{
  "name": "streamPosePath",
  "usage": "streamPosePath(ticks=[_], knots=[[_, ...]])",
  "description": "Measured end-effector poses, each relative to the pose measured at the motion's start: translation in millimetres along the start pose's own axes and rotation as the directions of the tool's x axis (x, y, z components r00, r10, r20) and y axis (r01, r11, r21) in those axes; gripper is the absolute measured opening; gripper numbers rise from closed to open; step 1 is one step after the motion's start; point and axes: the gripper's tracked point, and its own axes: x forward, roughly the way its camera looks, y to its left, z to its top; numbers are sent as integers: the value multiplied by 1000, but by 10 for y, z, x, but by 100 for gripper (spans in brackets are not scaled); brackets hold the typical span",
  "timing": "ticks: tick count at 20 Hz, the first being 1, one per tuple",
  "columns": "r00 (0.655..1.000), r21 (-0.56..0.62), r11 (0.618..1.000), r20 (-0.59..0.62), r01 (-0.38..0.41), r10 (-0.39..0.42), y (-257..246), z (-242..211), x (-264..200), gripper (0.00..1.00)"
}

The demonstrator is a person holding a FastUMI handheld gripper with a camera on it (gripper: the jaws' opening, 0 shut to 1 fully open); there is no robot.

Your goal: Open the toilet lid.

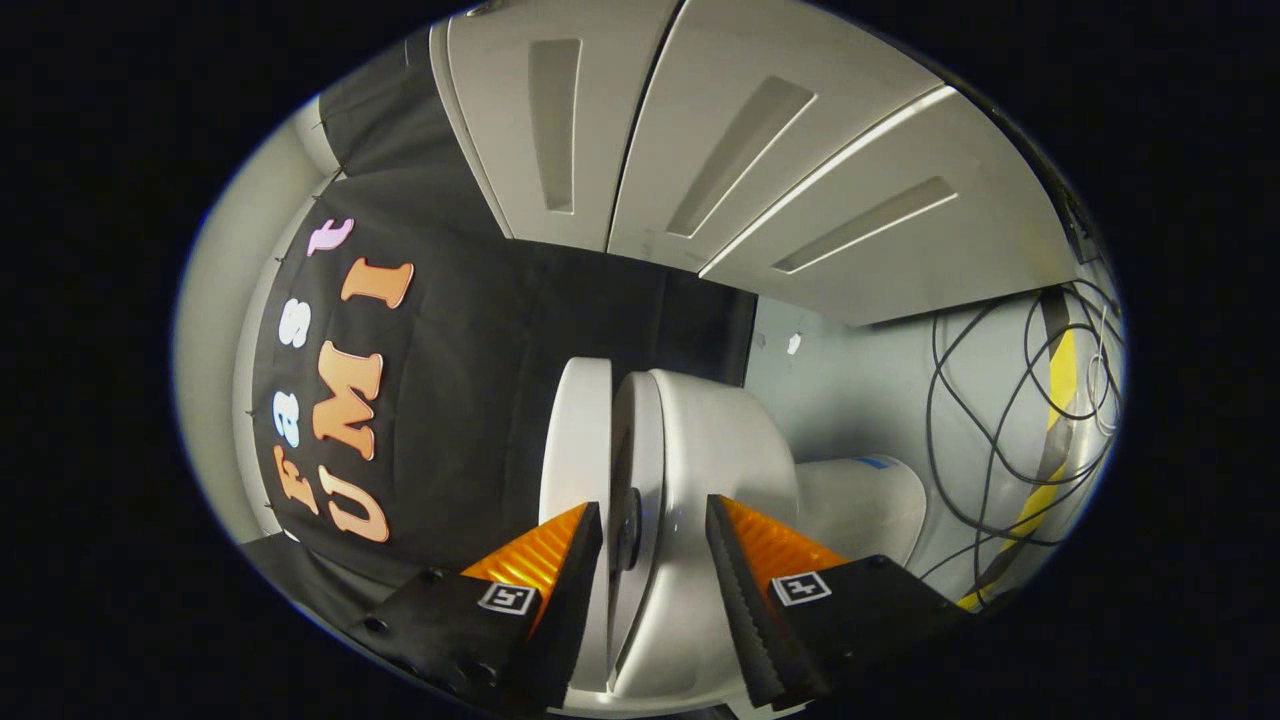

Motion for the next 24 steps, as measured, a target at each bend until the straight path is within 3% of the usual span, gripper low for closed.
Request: streamPosePath(ticks=[1, 8, 9, 10, 11, 12, 13, 24], knots=[[1000, -1, 1000, 5, -3, 3, -13, 4, -1, 70], [998, 58, 997, 27, -57, 56, 12, 6, 71, 35], [998, 59, 996, 23, -64, 63, 17, 7, 81, 26], [997, 82, 994, 21, -76, 75, 46, -28, 154, 26], [997, 104, 992, 26, -76, 74, 57, 4, 110, 13], [997, 109, 991, 27, -80, 77, 75, 4, 106, 15], [996, 98, 992, 37, -84, 80, 82, 10, 101, 9], [998, 24, 998, 29, -57, 56, 191, 36, 101, 8]])
